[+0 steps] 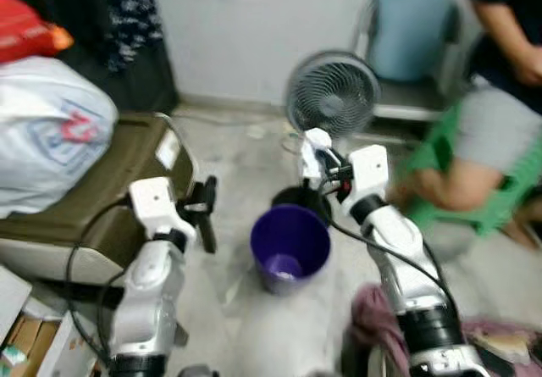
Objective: Clean up the room
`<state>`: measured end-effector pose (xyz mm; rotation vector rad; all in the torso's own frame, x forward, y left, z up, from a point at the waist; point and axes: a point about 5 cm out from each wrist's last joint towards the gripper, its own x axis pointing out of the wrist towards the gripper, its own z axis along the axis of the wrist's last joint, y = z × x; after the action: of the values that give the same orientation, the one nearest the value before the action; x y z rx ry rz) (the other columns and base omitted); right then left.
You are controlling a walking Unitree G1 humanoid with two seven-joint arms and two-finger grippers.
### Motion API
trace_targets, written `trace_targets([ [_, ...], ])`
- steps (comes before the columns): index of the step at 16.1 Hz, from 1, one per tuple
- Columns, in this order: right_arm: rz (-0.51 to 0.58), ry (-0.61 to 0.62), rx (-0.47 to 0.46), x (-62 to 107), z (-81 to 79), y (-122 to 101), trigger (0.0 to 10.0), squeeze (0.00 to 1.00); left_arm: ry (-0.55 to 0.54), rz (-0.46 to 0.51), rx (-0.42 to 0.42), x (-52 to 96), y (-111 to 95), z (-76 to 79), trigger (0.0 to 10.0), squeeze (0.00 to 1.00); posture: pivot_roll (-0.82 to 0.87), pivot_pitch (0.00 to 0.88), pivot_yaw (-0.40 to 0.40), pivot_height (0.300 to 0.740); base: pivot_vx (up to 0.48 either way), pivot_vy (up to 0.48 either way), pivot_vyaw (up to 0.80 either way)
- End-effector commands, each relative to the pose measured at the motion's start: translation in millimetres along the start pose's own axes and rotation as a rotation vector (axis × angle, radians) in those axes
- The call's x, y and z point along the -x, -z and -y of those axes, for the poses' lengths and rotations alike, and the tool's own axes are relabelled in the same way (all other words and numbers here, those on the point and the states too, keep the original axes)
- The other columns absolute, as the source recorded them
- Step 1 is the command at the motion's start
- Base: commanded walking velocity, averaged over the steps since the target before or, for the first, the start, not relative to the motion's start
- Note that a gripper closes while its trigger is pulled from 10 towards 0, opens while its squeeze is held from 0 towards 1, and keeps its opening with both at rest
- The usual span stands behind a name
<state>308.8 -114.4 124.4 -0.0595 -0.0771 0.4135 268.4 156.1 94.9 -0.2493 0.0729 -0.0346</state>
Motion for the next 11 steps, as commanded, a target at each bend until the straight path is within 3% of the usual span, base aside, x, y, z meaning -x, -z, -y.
trace_targets([
  [1, 0.019, -0.028, 0.001, -5.5, -9.0, -5.3, 10.0, 0.0, -0.023, 0.005, -0.009, 0.3, -3.1, -7.4, 10.0, 0.0, -0.09, 0.0, -0.031, 0.74, 0.349, 0.0, 0.0],
  [11, 0.022, -0.03, -0.001, -8.6, -9.2, -5.5, 10.0, 0.0, -0.025, 0.008, -0.011, -1.4, -3.7, -7.6, 10.0, 0.0, -0.09, 0.0, -0.034, 0.74, 0.347, 0.0, 0.0],
])
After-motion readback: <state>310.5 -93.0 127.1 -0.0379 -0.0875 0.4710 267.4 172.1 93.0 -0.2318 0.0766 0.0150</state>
